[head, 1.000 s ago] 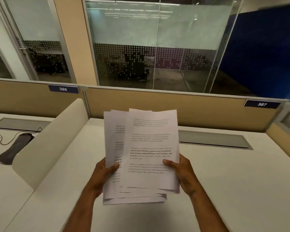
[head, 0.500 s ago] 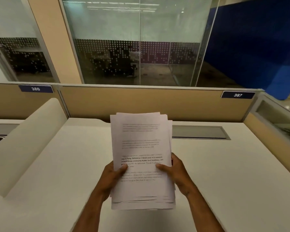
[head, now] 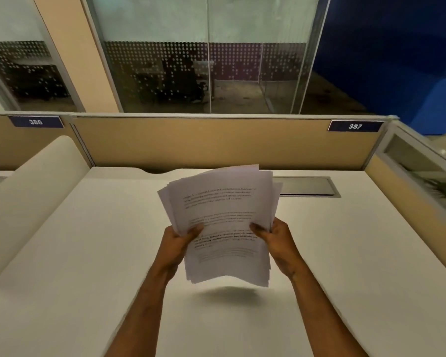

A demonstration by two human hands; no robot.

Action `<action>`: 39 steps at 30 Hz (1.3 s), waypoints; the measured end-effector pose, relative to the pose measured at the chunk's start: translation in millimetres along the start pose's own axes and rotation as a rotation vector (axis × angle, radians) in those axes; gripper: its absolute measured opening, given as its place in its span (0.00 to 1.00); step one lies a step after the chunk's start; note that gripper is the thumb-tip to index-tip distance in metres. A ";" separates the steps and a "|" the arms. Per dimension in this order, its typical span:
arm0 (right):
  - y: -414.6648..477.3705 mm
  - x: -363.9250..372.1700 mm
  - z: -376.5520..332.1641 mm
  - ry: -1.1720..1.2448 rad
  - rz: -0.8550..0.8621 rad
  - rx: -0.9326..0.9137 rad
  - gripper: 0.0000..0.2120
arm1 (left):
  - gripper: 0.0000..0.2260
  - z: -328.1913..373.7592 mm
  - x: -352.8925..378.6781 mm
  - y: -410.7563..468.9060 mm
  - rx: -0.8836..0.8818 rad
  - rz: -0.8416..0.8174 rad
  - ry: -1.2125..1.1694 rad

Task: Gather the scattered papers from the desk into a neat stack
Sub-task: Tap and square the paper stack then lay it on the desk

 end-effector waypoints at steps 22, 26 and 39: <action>-9.6 -29.7 -25.8 -0.018 0.433 -0.013 0.20 | 0.22 41.7 24.3 8.1 0.120 0.309 0.140; -4.9 -25.2 -30.6 0.025 0.330 -0.087 0.23 | 0.22 40.0 28.3 13.2 0.069 0.243 0.130; -2.9 -5.1 -2.7 -0.020 0.021 -0.031 0.11 | 0.18 -2.8 19.5 7.7 -0.036 -0.103 0.092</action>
Point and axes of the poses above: each hand's wrist, its own y-axis towards the middle knuckle, its own x-axis out of the palm, z = x × y, the point moved 9 cm from there along y, towards the middle knuckle, and after that the axes turned 15 degrees about -y, right-handed, at the moved point
